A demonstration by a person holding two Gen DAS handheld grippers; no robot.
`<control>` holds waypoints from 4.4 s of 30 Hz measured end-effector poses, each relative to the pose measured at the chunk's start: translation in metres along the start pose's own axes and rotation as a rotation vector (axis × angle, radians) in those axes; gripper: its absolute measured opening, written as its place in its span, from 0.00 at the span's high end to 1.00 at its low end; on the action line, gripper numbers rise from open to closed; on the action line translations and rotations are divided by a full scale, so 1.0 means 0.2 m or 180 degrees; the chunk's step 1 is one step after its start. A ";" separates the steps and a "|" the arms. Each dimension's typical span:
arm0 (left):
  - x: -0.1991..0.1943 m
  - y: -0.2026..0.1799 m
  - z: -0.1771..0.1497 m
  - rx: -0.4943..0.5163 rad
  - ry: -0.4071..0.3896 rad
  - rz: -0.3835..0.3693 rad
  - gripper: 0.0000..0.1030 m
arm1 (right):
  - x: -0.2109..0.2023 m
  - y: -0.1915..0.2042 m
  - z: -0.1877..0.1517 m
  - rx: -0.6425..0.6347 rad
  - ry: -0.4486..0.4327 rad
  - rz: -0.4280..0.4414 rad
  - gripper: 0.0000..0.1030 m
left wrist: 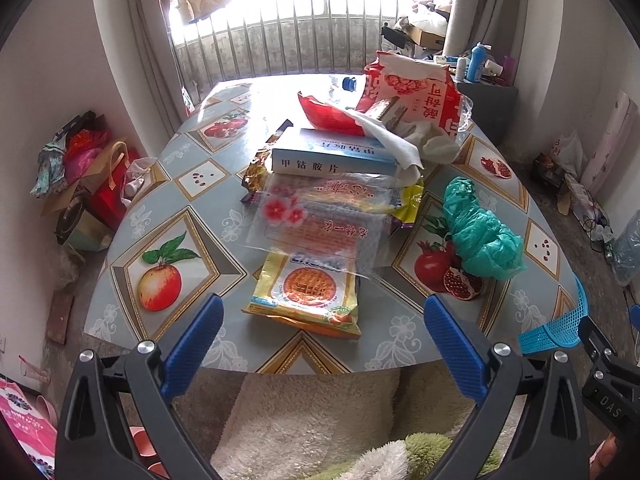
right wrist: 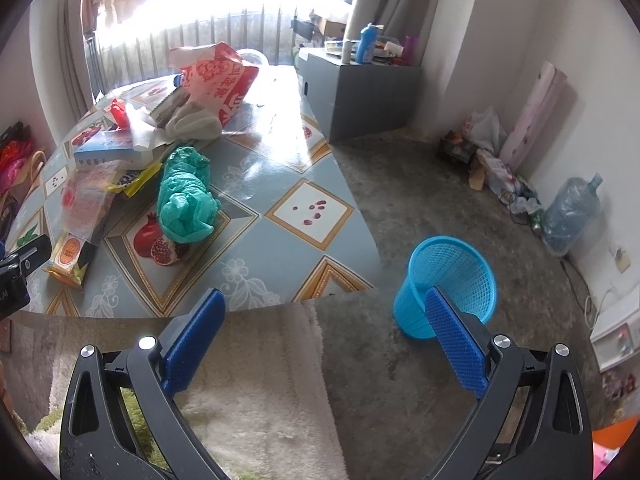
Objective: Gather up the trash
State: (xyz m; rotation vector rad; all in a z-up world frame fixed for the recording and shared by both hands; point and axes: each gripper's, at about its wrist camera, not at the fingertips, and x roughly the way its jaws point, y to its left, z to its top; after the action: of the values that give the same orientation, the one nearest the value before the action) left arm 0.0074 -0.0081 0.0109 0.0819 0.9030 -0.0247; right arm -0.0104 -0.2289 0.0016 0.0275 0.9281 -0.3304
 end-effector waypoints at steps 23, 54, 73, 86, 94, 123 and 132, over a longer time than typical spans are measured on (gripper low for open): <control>0.00 0.01 0.01 -0.0016 0.0007 0.0010 0.04 | -0.01 0.03 0.01 -0.0037 -0.0016 0.0035 0.08; 0.12 0.18 0.09 0.0110 -0.0092 -0.0213 0.04 | 0.09 0.16 0.14 -0.0116 -0.0222 0.0541 0.08; 0.59 0.38 0.25 -0.0131 0.0131 -0.0834 0.32 | 0.35 0.32 0.29 -0.0233 -0.0017 0.1129 0.20; 0.65 0.38 0.25 0.0045 0.0052 -0.0843 0.77 | 0.49 0.33 0.26 -0.0142 0.0344 0.1215 0.60; 0.50 0.38 0.24 0.0114 -0.0133 -0.0909 0.91 | 0.43 0.26 0.24 -0.0036 0.0269 0.1213 0.66; -0.01 -1.49 0.55 0.1964 -0.0230 -0.2125 0.94 | 0.23 -1.11 -0.10 0.1763 -0.0263 0.0165 0.68; 0.59 -2.55 0.38 0.2667 0.0492 -0.1945 0.93 | 0.88 -1.56 -0.23 0.2432 0.0301 0.0166 0.67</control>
State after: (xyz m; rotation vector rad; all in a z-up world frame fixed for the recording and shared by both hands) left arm 0.1123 -0.5204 -0.0657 0.5897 0.9935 -0.9793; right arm -0.0393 -0.5651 -0.1274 0.7717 0.8465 -0.6230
